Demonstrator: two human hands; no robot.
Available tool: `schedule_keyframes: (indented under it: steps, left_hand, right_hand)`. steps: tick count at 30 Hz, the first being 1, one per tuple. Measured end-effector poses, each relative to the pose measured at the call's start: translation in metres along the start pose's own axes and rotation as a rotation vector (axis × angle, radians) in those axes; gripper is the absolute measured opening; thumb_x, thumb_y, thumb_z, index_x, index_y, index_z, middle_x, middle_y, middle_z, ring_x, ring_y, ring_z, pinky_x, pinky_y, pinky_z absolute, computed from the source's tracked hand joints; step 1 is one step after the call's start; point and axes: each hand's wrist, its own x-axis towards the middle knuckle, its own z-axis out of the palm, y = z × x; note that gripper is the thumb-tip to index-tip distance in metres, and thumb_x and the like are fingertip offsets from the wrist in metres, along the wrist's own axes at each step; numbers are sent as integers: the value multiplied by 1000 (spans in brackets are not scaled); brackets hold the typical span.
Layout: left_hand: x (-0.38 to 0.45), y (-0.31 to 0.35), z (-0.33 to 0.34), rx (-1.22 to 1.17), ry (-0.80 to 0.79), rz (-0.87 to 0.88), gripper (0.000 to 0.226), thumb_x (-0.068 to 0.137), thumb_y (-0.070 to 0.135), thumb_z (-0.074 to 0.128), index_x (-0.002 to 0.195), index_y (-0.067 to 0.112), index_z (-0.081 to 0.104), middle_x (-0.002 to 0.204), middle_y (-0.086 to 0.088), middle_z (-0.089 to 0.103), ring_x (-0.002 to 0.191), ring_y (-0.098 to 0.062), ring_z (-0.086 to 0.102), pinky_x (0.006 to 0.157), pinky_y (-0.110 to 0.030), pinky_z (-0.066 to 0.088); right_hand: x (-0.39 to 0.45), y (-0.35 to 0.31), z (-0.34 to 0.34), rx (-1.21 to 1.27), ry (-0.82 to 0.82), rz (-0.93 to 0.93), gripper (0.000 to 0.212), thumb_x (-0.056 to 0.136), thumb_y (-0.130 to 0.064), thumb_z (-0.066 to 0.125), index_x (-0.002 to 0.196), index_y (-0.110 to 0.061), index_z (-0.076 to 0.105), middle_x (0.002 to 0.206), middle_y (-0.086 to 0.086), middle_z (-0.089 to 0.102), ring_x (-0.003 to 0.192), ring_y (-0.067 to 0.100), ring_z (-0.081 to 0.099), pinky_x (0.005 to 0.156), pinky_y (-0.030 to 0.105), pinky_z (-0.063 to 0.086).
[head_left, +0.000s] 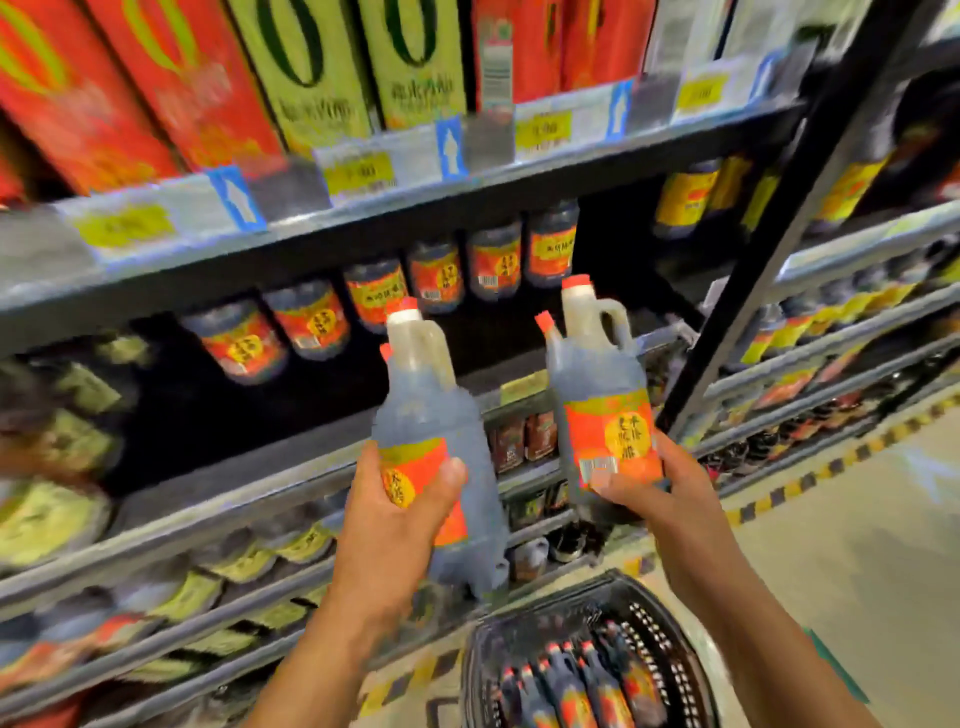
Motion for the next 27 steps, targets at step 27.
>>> schedule_keyframes:
  steps: [27]
  left_hand:
    - [147, 37, -33, -49, 299, -241, 98, 39, 40, 101, 125, 13, 63, 119, -8, 75, 105, -26, 73, 96, -50, 61]
  right_hand:
    - [155, -53, 114, -104, -53, 88, 76, 63, -11, 97, 126, -13, 55, 116, 14, 72, 109, 32, 71, 83, 41, 59]
